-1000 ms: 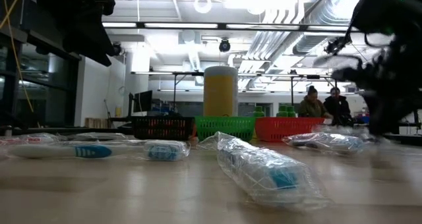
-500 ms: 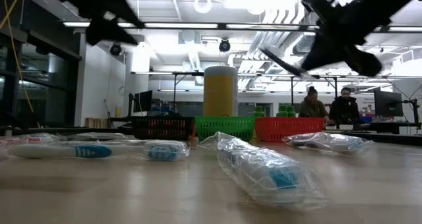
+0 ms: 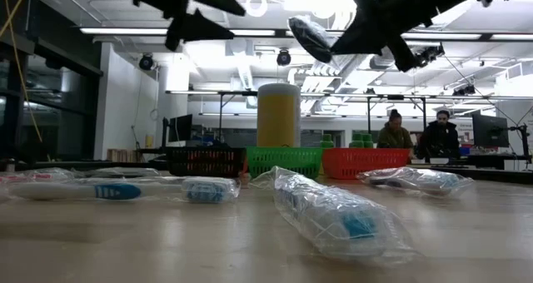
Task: Pick & Place Travel size toiletries
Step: Put the black hairbrush into the orange bin
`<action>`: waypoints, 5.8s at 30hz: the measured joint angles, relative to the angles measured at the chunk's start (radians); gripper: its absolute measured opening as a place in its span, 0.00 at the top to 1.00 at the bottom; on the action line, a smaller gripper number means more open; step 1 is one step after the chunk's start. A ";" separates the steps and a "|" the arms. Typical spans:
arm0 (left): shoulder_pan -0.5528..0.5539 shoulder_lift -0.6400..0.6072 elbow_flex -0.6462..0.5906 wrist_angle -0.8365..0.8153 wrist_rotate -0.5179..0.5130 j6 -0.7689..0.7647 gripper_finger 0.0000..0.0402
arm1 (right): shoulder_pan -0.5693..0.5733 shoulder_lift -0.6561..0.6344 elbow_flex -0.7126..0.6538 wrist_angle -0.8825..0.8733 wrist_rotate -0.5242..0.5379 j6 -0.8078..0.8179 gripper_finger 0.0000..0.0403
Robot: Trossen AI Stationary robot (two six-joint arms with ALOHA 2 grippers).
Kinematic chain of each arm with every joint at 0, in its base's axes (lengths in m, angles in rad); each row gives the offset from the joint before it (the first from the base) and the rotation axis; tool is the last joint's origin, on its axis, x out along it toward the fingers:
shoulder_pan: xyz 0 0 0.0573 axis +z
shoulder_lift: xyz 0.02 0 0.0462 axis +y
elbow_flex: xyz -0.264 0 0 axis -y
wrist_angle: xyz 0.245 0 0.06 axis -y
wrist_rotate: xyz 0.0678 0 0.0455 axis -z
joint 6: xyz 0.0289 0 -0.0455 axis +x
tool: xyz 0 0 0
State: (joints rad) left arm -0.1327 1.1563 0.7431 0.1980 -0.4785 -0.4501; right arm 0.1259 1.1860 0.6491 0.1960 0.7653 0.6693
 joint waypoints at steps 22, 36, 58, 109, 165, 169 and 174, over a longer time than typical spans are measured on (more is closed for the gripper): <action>0.154 0.223 0.183 0.054 0.155 -0.029 0.16 | -0.040 0.099 0.001 0.242 -0.070 -0.236 0.99; 0.152 0.223 0.182 0.051 0.211 -0.071 0.30 | -0.063 0.169 0.001 0.314 -0.201 -0.258 0.99; 0.152 0.223 0.181 -0.025 0.237 -0.141 0.91 | -0.058 0.164 0.005 0.349 -0.266 -0.282 0.99; 0.931 0.388 0.181 -0.260 0.763 -0.080 0.92 | -0.147 -0.171 0.006 -0.068 -0.399 -0.061 0.43; 0.482 0.008 0.158 -1.253 0.563 -0.426 0.56 | -0.146 -0.171 0.005 -0.139 -0.456 -0.071 0.43; 0.395 0.047 0.157 -1.249 0.446 -0.521 0.56 | -0.146 -0.171 0.005 -0.139 -0.455 -0.071 0.43; 0.385 0.121 0.157 -1.235 0.449 -0.529 0.56 | -0.146 -0.171 0.005 -0.140 -0.455 -0.071 0.43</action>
State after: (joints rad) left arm 0.2523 1.2777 0.8997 -1.0372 -0.0292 -0.9790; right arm -0.0196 1.0153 0.6544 0.0563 0.3107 0.5980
